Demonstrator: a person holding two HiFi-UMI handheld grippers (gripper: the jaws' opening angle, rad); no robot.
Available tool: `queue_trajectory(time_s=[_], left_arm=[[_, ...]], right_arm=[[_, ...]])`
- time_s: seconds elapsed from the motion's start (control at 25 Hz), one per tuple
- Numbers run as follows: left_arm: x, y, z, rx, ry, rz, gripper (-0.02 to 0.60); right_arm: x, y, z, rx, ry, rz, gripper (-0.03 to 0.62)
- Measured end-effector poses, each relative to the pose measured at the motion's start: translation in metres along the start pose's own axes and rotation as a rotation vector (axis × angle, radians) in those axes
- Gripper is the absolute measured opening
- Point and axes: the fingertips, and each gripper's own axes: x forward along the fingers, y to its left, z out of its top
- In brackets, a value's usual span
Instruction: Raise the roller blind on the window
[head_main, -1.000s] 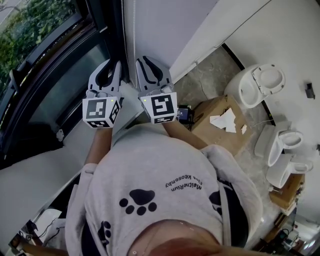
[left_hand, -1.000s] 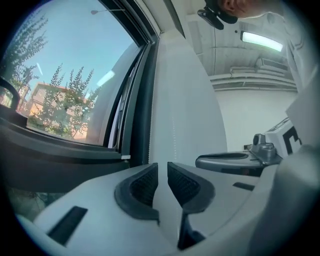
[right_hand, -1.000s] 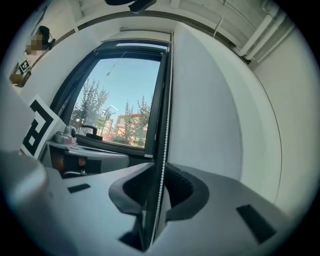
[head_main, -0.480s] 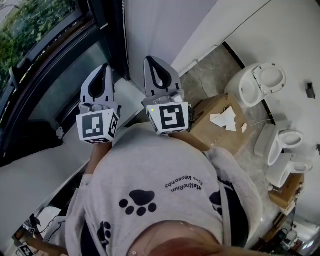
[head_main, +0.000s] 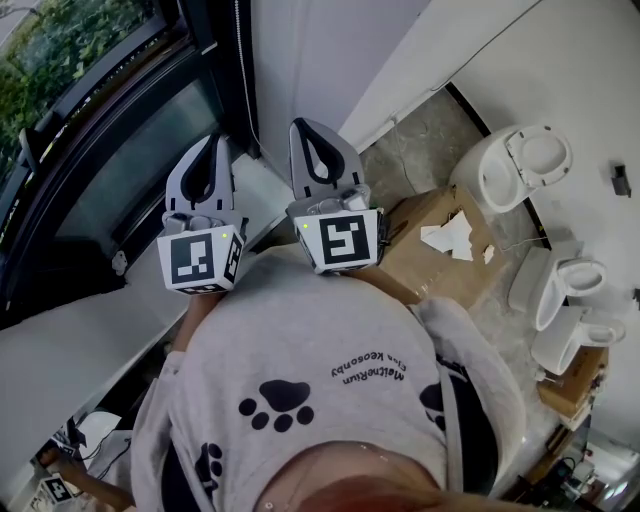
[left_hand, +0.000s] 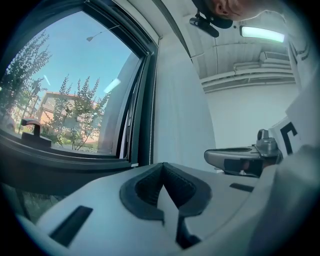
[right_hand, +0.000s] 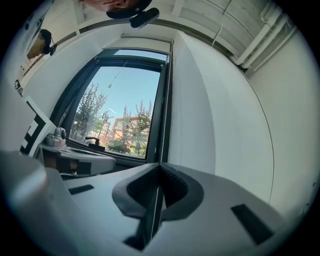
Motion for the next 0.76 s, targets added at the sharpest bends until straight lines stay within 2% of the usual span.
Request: queue_trajectory(time_s=[0.76], left_arm=[[-0.0061, -0.0052, -0.0059, -0.001, 0.015, -0.029, 0.009]], right_arm=[[-0.0043, 0.0082, -0.0053, -0.014, 0.01, 0.007, 0.008]])
